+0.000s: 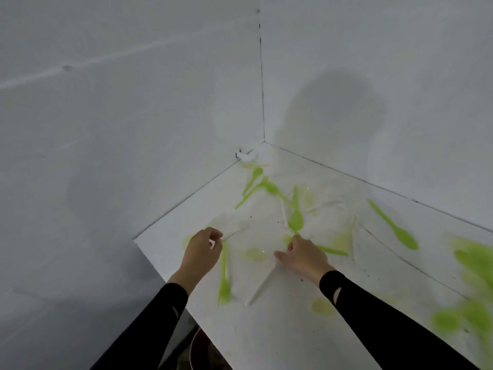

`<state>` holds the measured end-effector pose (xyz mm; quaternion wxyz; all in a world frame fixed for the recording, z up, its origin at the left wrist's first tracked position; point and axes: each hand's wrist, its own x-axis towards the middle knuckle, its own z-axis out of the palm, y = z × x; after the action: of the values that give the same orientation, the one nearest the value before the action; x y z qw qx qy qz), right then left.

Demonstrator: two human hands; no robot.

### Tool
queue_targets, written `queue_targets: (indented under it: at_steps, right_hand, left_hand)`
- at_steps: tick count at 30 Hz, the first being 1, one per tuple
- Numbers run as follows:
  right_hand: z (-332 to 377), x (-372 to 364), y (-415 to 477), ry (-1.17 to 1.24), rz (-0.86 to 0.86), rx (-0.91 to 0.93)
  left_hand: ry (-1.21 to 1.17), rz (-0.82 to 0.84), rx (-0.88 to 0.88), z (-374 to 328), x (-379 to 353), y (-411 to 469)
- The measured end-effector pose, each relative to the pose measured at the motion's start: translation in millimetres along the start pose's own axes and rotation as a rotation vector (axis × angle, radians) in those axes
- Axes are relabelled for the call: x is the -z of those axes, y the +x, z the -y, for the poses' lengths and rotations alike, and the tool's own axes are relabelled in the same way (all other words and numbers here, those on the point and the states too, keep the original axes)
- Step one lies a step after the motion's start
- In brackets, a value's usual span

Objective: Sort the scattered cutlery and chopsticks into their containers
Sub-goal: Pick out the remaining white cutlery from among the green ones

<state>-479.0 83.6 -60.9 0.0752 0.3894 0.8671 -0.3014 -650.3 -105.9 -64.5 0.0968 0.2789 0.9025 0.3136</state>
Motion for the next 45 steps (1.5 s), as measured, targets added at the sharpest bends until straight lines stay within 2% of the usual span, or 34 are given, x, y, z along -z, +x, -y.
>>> queue_targets:
  at_steps: [3, 7, 10, 13, 16, 20, 22, 26, 30, 34, 35, 40, 42, 45]
  right_hand:
    - [2.8, -1.3, 16.7, 0.064, 0.024, 0.023]
    - [5.8, 20.7, 32.1, 0.452, 0.093, 0.048]
    - [11.3, 45.3, 38.0, 0.628, 0.109, 0.076]
    - [16.2, 68.9, 52.8, 0.777, 0.002, 0.086]
    - [20.2, 90.0, 70.4, 0.966, -0.048, 0.083]
    - [15.8, 110.9, 100.1, 1.049, -0.037, 0.099]
    - [8.6, 112.0, 119.4, 0.988, -0.053, 0.036]
    - [-9.5, 110.2, 173.4, 0.601, -0.139, -0.072]
    - [-15.4, 109.7, 222.0, 0.225, -0.286, -0.038]
    - [-1.7, 101.6, 258.3, -0.12, -0.305, 0.083]
    - [0.2, 99.7, 264.4, -0.168, -0.309, 0.103]
    - [-5.5, 89.2, 273.9, -0.378, -0.283, 0.174]
    - [-11.5, 91.6, 265.5, -0.427, -0.319, 0.221]
    - [-27.4, 109.4, 247.3, -0.244, -0.344, 0.202]
  left_hand:
    - [0.003, 0.031, -0.076, 3.7, -14.2, 24.2]
    - [0.094, 0.139, -0.12, 2.9, -30.7, 54.5]
    - [0.117, 0.182, -0.135, -5.2, -34.8, 73.4]
    - [0.076, 0.114, -0.219, -16.3, -40.4, 96.8]
    - [-0.006, 0.086, -0.187, -39.4, -32.2, 126.2]
    - [-0.075, -0.053, -0.11, -59.8, -22.9, 181.0]
    - [-0.03, -0.026, -0.094, -62.0, -24.3, 208.7]
    - [0.062, 0.035, -0.102, -63.1, -40.7, 258.0]
    - [0.08, 0.102, -0.058, -65.9, -65.5, 284.6]
    - [0.165, 0.147, -0.082, -59.8, -90.5, 297.2]
    - [0.197, 0.157, -0.09, -61.1, -94.3, 298.4]
    - [-0.053, 0.133, -0.006, -75.5, -96.7, 292.6]
    - [-0.046, 0.122, -0.03, -75.9, -93.7, 291.7]
    - [-0.072, 0.079, -0.12, -75.1, -81.6, 292.5]
